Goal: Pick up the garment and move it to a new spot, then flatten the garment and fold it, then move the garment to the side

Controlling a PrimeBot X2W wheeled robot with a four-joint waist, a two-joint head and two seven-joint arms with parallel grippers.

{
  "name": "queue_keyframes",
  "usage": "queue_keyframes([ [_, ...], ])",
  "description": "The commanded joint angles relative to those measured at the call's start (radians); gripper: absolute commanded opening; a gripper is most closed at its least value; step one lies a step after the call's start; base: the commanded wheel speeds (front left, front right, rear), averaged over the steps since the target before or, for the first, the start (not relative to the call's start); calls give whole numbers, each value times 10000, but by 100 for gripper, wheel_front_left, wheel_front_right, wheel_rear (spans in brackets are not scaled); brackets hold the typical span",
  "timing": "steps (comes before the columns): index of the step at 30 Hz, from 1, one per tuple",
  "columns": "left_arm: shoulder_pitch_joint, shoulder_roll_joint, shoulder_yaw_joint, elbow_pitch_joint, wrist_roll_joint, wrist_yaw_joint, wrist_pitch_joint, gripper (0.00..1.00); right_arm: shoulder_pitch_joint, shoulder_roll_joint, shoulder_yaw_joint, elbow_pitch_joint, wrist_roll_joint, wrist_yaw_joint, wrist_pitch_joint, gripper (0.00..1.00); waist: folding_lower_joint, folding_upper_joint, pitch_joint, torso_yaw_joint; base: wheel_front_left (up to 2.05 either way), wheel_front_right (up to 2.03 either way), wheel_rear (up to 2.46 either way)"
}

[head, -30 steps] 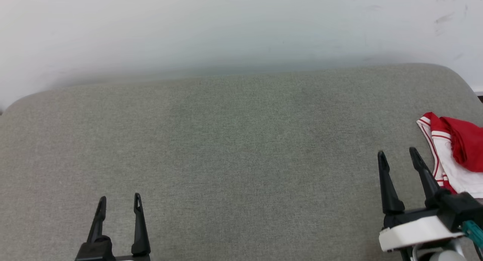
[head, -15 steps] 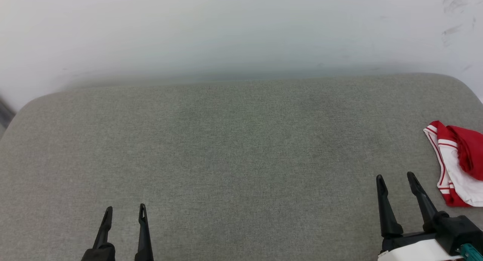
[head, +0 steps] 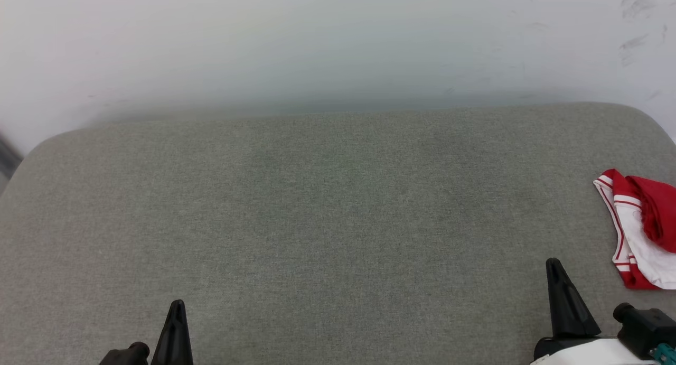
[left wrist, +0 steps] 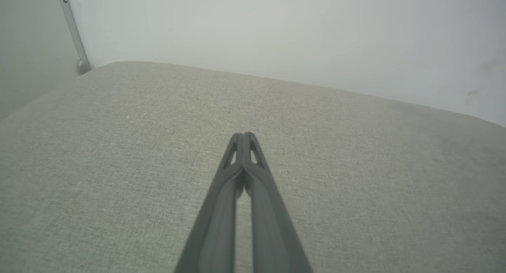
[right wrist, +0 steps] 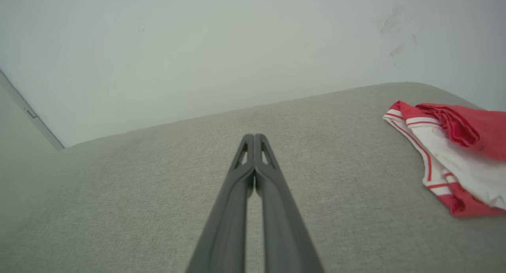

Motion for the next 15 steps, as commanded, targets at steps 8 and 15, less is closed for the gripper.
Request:
queue_keyframes([
  [8,-621,164,2,208,-1909,-262,317,0,-489,-142,-21,66,1862,-1,331,0,1,0,1,7,0,0,0],
  [15,-859,213,13,414,-3022,-400,520,0,-624,-177,-42,182,2940,-1,546,0,1,0,2,12,0,0,0],
])
